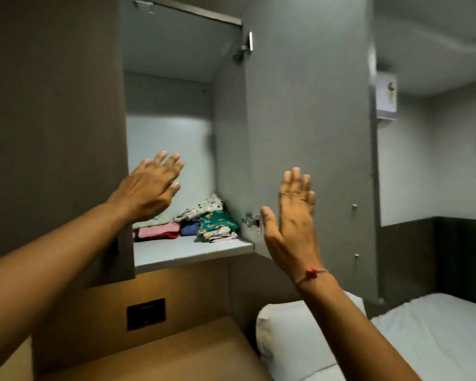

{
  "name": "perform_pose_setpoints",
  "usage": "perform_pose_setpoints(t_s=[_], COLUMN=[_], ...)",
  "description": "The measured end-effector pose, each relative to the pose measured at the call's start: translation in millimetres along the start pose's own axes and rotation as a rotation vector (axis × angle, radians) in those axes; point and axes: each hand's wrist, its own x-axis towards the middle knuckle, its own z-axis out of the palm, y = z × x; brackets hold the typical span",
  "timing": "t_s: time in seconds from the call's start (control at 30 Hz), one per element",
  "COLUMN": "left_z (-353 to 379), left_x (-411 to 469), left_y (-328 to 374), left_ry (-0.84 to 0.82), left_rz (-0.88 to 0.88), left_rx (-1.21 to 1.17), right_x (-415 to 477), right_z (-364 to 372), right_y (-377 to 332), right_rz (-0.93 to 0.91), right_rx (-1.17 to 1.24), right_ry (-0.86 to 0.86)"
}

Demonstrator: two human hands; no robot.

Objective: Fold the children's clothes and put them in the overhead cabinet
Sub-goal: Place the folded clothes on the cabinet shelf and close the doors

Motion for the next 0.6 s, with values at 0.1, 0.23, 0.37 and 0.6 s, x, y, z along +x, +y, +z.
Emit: perform_pose_setpoints(t_s=[0.1, 0.23, 0.37, 0.6], left_z=[-20, -52, -69, -70], left_x=[29, 74, 114, 147], left_y=[74, 164, 231, 277], left_ry=[0.099, 0.213, 0.223, 0.189], left_rz=[0.177, 0.382, 0.485, 0.539], left_rx=[-0.035, 0.004, 0.055, 0.209], right_x=[-15, -4, 11, 11], right_z=[-61, -96, -99, -102], right_y=[27, 62, 92, 100], right_rz=[0.084, 0.257, 0.364, 0.328], right_rx=[-0.079, -0.067, -0.007, 0.233], right_ry=[0.178, 0.137, 0.007, -0.04])
